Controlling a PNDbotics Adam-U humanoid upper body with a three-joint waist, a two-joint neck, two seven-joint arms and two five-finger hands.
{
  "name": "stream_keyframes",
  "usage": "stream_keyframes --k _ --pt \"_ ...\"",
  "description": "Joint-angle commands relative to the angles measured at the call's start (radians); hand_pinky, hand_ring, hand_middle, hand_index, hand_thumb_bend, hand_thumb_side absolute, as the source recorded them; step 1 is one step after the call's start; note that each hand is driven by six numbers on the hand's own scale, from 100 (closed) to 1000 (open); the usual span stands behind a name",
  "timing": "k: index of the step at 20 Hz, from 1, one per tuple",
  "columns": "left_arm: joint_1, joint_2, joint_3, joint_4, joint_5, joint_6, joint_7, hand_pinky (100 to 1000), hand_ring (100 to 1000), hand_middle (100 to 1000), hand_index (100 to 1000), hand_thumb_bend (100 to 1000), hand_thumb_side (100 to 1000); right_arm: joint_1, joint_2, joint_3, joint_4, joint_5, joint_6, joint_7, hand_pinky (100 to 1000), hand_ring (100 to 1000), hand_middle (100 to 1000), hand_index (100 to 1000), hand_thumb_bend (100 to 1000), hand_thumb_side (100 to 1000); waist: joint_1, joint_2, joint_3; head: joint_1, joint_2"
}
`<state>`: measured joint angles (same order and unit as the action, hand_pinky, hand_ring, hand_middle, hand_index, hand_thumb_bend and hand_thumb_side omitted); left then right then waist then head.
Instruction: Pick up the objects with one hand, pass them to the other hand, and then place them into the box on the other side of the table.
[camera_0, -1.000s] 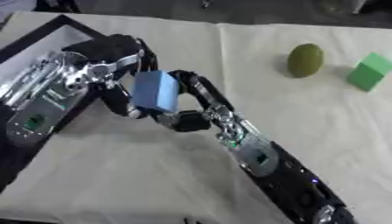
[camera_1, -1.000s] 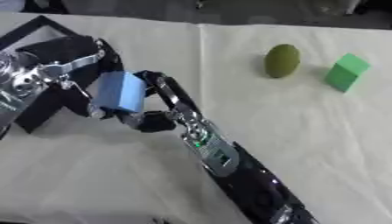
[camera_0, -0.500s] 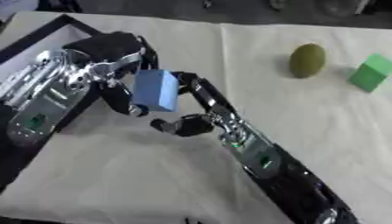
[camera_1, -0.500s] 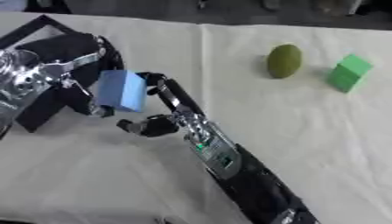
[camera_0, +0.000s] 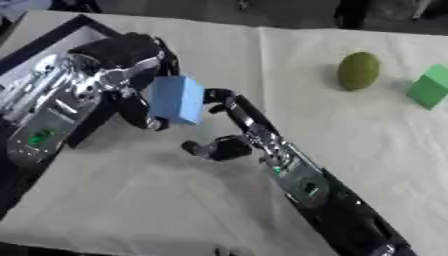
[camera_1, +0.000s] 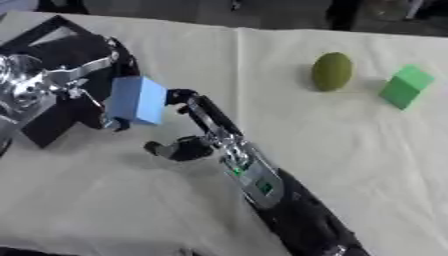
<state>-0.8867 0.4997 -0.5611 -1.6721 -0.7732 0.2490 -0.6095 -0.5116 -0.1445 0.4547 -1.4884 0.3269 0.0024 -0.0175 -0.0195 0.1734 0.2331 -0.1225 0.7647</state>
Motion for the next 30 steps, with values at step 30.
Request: stream_keyframes --k 30 --pt "0.083 0.325 0.304 0.17 0.058 0.154 0.245 656 536 427 427 450 100 -0.037 -0.093 -0.014 -0.269 -0.145 0.06 0.015 766 839 712 820 552 114 -0.06 0.019 -0.076 0.18 -0.06"
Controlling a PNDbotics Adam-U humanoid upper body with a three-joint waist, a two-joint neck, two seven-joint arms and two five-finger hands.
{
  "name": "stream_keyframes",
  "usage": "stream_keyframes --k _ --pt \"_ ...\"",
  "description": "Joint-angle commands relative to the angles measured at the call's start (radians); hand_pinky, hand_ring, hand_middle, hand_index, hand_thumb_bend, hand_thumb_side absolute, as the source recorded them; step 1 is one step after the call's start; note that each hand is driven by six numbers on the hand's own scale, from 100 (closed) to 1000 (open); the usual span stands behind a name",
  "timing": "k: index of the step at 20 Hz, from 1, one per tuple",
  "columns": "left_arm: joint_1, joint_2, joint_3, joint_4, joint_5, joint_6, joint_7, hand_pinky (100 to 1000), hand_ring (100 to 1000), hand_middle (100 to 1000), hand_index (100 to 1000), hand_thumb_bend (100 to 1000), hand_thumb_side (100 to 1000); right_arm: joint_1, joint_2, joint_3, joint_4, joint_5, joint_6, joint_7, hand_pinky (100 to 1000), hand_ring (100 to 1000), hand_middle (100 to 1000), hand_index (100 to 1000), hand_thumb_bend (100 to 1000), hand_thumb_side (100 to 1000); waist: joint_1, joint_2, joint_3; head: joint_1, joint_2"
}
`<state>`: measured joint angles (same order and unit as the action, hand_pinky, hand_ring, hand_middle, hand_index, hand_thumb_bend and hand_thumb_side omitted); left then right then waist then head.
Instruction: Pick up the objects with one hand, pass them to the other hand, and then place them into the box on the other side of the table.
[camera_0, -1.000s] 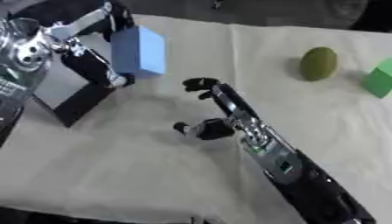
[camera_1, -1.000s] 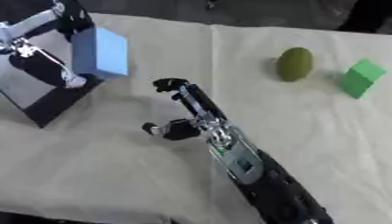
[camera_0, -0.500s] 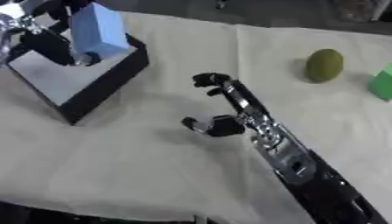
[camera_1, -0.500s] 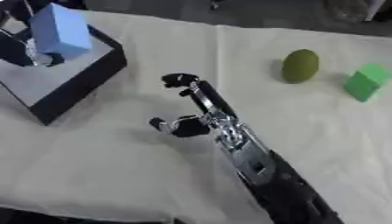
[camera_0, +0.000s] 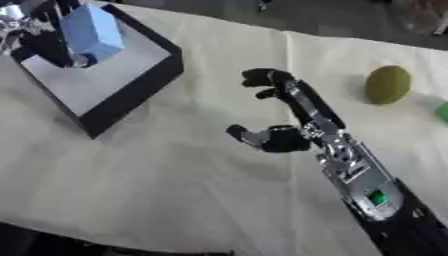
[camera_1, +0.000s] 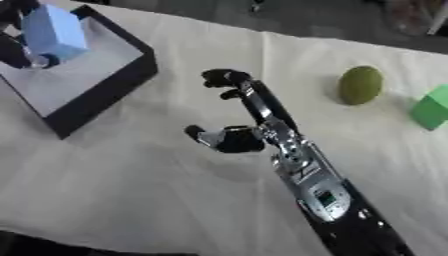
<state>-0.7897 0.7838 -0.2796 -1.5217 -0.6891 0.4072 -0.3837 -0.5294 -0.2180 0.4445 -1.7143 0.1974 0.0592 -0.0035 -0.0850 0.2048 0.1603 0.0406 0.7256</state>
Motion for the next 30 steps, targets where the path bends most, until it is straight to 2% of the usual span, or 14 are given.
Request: stream_keyframes --k 1,8,11,12,15,16,17,19,20,22,30 --pt "-0.016 0.041 0.025 0.034 -0.033 -0.007 0.024 657 538 429 429 455 100 -0.021 -0.023 -0.003 -0.054 -0.021 0.004 0.003 767 838 712 820 554 110 0.002 -0.009 -0.008 0.024 -0.026" --pt "-0.032 0.026 0.043 0.161 -0.104 -0.033 0.058 664 551 447 457 488 100 -0.04 -0.035 -0.007 -0.119 -0.047 0.005 0.014 767 835 710 819 562 100 -0.011 0.009 -0.042 0.076 -0.056" --pt "-0.042 0.011 0.054 0.211 -0.127 -0.049 0.077 672 558 463 477 507 100 -0.051 -0.043 -0.008 -0.135 -0.054 0.006 0.02 767 835 709 819 577 100 -0.013 0.014 -0.049 0.085 -0.065" --pt "-0.045 0.006 0.059 0.227 -0.129 -0.055 0.083 685 572 485 506 558 100 -0.056 -0.048 -0.007 -0.137 -0.055 0.006 0.022 768 835 709 819 591 100 -0.014 0.014 -0.05 0.085 -0.066" --pt "-0.053 -0.003 0.072 0.273 -0.136 -0.068 0.111 713 600 525 558 622 100 -0.063 -0.052 -0.003 -0.145 -0.058 0.003 0.03 767 832 706 820 580 100 -0.015 0.016 -0.054 0.087 -0.068" --pt "-0.055 -0.005 0.075 0.284 -0.14 -0.069 0.122 739 639 573 635 696 100 -0.063 -0.053 -0.003 -0.147 -0.061 0.002 0.031 764 827 700 818 577 100 -0.015 0.017 -0.054 0.086 -0.066" --pt "-0.056 -0.006 0.077 0.293 -0.149 -0.071 0.137 754 656 582 653 731 100 -0.065 -0.055 -0.001 -0.149 -0.064 0.002 0.03 764 827 700 818 580 100 -0.015 0.017 -0.054 0.086 -0.064" --pt "-0.057 -0.007 0.08 0.302 -0.173 -0.076 0.175 814 726 638 728 852 268 -0.072 -0.06 0.002 -0.15 -0.067 0.0 0.032 766 828 702 819 584 100 -0.015 0.018 -0.053 0.085 -0.06" --pt "-0.057 -0.008 0.083 0.307 -0.18 -0.078 0.191 833 745 662 754 901 312 -0.075 -0.061 0.004 -0.15 -0.066 -0.001 0.034 766 828 702 820 585 100 -0.015 0.018 -0.052 0.085 -0.059" --pt "-0.059 -0.009 0.089 0.319 -0.185 -0.078 0.214 843 754 673 763 943 318 -0.077 -0.06 0.004 -0.151 -0.066 -0.002 0.037 767 828 702 820 586 100 -0.015 0.018 -0.051 0.083 -0.056" --pt "-0.061 0.003 0.097 0.305 -0.132 -0.064 0.292 831 740 666 797 945 321 -0.075 -0.06 0.0 -0.152 -0.07 0.001 0.035 767 825 706 821 582 100 -0.011 0.014 -0.044 0.062 -0.038"
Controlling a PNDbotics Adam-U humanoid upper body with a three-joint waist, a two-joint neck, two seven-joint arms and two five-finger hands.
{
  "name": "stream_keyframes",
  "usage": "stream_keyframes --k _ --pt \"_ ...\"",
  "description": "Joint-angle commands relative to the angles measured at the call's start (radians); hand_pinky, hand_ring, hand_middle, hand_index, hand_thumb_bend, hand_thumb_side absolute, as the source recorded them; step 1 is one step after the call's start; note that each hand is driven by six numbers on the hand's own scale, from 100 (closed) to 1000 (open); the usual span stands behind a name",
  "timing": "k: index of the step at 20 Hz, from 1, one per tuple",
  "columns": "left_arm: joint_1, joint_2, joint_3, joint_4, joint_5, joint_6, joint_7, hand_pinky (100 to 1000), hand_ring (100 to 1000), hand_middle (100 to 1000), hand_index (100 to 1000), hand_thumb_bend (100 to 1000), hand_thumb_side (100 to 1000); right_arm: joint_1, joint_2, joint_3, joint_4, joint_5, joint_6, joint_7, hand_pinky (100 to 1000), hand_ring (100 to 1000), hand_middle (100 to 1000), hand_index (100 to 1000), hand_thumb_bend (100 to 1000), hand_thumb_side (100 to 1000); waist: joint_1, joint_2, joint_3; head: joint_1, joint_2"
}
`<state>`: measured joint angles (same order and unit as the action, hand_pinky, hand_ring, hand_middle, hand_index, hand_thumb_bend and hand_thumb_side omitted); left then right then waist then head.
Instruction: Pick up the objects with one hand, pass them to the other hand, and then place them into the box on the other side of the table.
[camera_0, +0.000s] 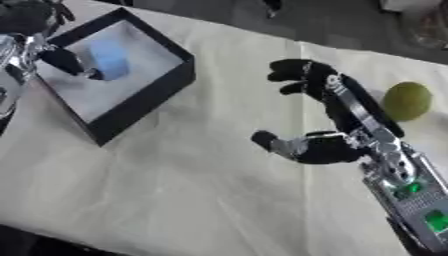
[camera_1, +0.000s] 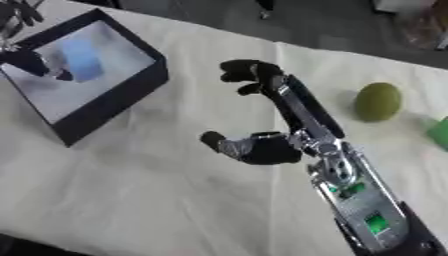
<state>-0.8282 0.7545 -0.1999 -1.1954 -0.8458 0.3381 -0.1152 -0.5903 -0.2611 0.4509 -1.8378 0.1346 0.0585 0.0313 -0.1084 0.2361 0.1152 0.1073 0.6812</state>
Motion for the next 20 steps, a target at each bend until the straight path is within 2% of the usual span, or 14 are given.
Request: stream_keyframes --k 1,2,5,6,7,9,11,14,18,19,20 --pt "-0.022 0.034 0.018 -0.026 0.038 0.008 0.028 827 735 660 794 931 323 -0.014 -0.017 -0.007 -0.029 -0.008 0.002 -0.001 767 825 706 821 584 100 0.013 -0.019 0.002 -0.006 0.009" --pt "-0.022 0.035 0.02 -0.032 0.051 0.011 0.031 827 735 660 794 931 323 -0.014 -0.018 -0.007 -0.03 -0.008 0.002 -0.001 767 825 706 821 584 100 0.014 -0.02 0.002 -0.007 0.01" --pt "-0.019 0.041 0.037 -0.08 0.118 0.025 0.043 809 701 627 775 812 291 -0.014 -0.022 -0.012 -0.033 -0.01 0.001 -0.006 768 832 707 822 590 100 0.016 -0.025 0.002 -0.031 0.018" --pt "-0.014 0.046 0.042 -0.102 0.153 0.033 0.047 809 701 627 775 812 291 -0.015 -0.024 -0.014 -0.035 -0.011 0.001 -0.008 768 832 707 822 590 100 0.016 -0.026 0.001 -0.04 0.02" --pt "-0.008 0.049 0.051 -0.133 0.2 0.039 0.053 792 678 609 764 712 277 -0.017 -0.028 -0.019 -0.037 -0.011 0.0 -0.012 769 833 708 822 596 100 0.017 -0.029 0.0 -0.062 0.024" --pt "0.013 0.064 0.067 -0.214 0.319 0.045 0.076 774 657 604 754 632 269 -0.024 -0.041 -0.031 -0.041 -0.013 0.002 -0.021 770 834 709 823 598 100 0.018 -0.033 -0.003 -0.102 0.03" --pt "0.036 0.079 0.078 -0.282 0.429 0.048 0.105 766 654 621 753 603 279 -0.032 -0.054 -0.041 -0.041 -0.017 0.008 -0.03 771 833 711 823 599 100 0.019 -0.036 -0.005 -0.126 0.033" --pt "0.076 0.1 0.091 -0.377 0.576 0.024 0.152 749 632 609 746 580 284 -0.048 -0.091 -0.07 -0.037 -0.039 0.024 -0.04 774 836 721 827 590 100 0.022 -0.039 -0.008 -0.163 0.035" --pt "0.122 0.114 0.103 -0.451 0.694 -0.003 0.19 735 616 592 737 553 292 -0.066 -0.165 -0.134 -0.028 -0.092 0.06 -0.043 782 845 741 827 572 100 0.024 -0.04 -0.011 -0.204 0.034" --pt "0.13 0.117 0.106 -0.461 0.713 -0.008 0.2 733 612 587 732 549 290 -0.067 -0.185 -0.151 -0.024 -0.104 0.068 -0.04 783 845 743 826 371 156 0.024 -0.04 -0.012 -0.214 0.034" --pt "0.137 0.118 0.109 -0.47 0.729 -0.011 0.21 733 611 585 730 547 288 -0.068 -0.204 -0.167 -0.02 -0.115 0.074 -0.037 784 846 743 827 568 109 0.024 -0.04 -0.012 -0.221 0.034"
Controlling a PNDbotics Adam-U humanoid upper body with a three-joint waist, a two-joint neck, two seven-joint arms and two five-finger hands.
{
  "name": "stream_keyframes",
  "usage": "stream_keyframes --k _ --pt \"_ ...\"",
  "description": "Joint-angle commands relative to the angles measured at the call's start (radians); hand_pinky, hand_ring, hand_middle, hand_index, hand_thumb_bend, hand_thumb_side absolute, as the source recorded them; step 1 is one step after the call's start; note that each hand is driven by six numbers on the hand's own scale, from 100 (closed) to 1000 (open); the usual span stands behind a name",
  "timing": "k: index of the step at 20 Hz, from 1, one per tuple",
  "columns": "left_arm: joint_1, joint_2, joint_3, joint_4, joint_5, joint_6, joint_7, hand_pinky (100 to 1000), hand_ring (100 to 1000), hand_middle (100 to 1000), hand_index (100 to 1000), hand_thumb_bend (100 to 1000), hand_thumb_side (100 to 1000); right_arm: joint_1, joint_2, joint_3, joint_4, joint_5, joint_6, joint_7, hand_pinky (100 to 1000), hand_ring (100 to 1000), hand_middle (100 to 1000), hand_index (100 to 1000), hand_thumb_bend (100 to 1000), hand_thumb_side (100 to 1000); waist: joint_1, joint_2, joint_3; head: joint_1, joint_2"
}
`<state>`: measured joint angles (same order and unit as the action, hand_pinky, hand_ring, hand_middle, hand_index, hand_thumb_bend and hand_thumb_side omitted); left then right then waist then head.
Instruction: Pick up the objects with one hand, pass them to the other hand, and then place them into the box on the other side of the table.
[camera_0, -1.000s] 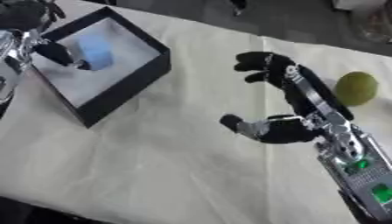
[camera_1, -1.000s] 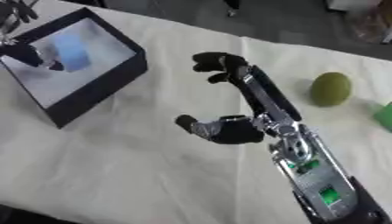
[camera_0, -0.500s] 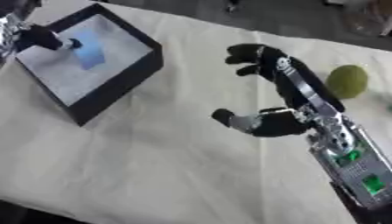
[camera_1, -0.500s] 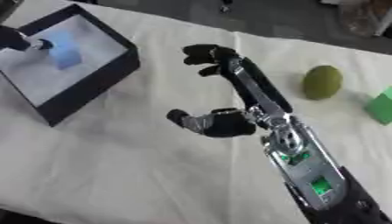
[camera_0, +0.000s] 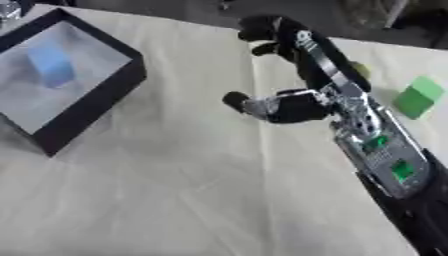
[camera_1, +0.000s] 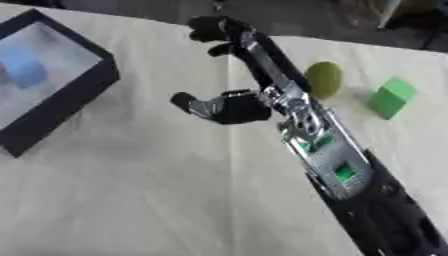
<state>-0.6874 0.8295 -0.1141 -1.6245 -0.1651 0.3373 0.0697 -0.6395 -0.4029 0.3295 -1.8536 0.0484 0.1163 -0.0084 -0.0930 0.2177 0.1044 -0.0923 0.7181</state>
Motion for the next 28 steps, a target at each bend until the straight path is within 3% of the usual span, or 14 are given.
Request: stream_keyframes --k 1,8,15,19,23,24,28 --pt "0.003 0.046 0.025 -0.049 0.061 -0.014 0.035 733 609 579 728 544 286 -0.019 -0.085 -0.061 0.003 -0.037 0.022 0.006 789 854 754 835 578 119 0.008 -0.021 -0.002 -0.031 -0.003" --pt "0.026 0.055 0.032 -0.096 0.102 -0.021 0.068 736 610 579 734 543 289 -0.043 -0.218 -0.13 0.099 -0.033 0.046 0.066 799 864 772 841 595 193 0.013 -0.013 0.0 -0.079 -0.012" --pt "0.038 0.059 0.035 -0.121 0.107 -0.023 0.07 738 612 580 734 544 293 -0.074 -0.328 -0.169 0.249 -0.045 0.03 0.146 802 862 781 841 600 271 0.017 -0.006 0.006 -0.109 -0.026" --pt "0.045 0.06 0.037 -0.13 0.11 -0.025 0.073 740 613 581 737 543 298 -0.094 -0.388 -0.19 0.362 -0.008 -0.002 0.176 812 875 797 845 598 314 0.02 -0.002 0.007 -0.117 -0.032" --pt "0.048 0.061 0.042 -0.132 0.109 -0.023 0.077 740 613 580 736 543 300 -0.097 -0.407 -0.205 0.444 0.035 -0.025 0.192 815 880 804 849 600 328 0.021 0.001 0.008 -0.121 -0.038" --pt "0.048 0.062 0.043 -0.132 0.109 -0.023 0.077 742 613 580 736 544 299 -0.097 -0.414 -0.206 0.458 0.044 -0.03 0.2 831 898 819 859 608 386 0.021 0.001 0.008 -0.123 -0.038" --pt "0.054 0.065 0.046 -0.138 0.113 -0.023 0.083 741 613 578 735 542 298 -0.138 -0.452 -0.226 0.588 0.139 -0.118 0.343 844 908 830 868 608 434 0.025 0.004 0.01 -0.132 -0.035"
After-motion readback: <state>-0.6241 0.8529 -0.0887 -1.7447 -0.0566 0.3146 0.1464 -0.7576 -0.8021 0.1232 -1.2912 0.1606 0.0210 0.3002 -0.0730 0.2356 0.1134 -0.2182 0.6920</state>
